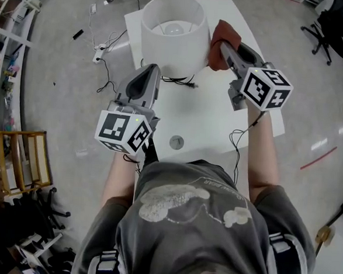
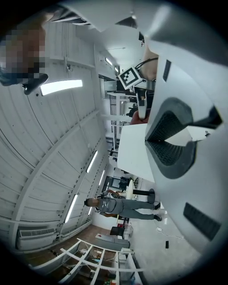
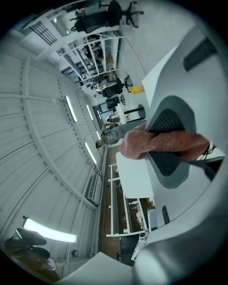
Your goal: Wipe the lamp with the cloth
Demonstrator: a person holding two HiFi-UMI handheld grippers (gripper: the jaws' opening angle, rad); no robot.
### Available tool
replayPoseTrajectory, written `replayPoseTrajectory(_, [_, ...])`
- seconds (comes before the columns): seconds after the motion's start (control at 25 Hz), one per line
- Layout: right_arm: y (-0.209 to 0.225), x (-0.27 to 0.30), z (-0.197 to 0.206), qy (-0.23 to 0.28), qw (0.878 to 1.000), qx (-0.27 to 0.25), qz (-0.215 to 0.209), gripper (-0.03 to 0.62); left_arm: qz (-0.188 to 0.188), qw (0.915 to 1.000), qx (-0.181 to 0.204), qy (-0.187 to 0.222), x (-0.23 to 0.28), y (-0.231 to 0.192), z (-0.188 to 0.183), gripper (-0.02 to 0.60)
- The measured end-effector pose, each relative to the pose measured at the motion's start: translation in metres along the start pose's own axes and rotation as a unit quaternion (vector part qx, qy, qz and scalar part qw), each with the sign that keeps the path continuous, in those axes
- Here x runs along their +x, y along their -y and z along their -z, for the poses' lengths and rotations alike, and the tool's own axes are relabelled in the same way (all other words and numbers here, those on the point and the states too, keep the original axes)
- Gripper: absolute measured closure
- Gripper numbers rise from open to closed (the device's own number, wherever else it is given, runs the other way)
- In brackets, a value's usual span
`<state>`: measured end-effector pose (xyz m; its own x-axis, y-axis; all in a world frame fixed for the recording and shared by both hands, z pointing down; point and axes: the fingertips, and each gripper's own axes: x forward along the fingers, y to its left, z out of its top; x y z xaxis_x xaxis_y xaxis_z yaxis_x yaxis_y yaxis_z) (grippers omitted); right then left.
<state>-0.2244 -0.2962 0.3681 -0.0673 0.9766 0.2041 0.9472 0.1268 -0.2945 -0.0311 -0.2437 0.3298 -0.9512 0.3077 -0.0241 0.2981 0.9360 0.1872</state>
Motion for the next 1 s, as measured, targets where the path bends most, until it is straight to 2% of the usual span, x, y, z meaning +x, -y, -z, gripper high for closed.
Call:
replayPoseTrajectory(0.2, [-0.009,0.017,-0.053,0.031,0.998,-0.047,-0.019,0.502,-0.003,0.9997,0.013,0.021,0.003,-0.001,-0.023,0.574])
replayPoseTrajectory(0.36, [-0.021,0.033,-0.062,0.026,0.996,-0.078,-0.03,0.502,-0.001,0.9995,0.02,0.025,0.008,0.001,-0.028,0.574])
replayPoseTrajectory(0.48, [-0.017,0.036,-0.055,0.023,0.997,-0.076,-0.021,0.502,-0.001,0.9996,0.019,0.022,0.01,0.0,-0.027,0.574])
replayPoseTrajectory(0.6, [-0.005,0.038,-0.042,0.012,0.999,-0.05,-0.012,0.503,-0.003,0.9998,0.015,0.014,0.01,-0.004,-0.023,0.574])
replayPoseTrajectory(1.0, [0.043,0.037,0.041,-0.044,0.998,0.033,0.036,0.502,-0.011,0.9996,-0.002,-0.027,0.005,-0.016,0.008,0.574])
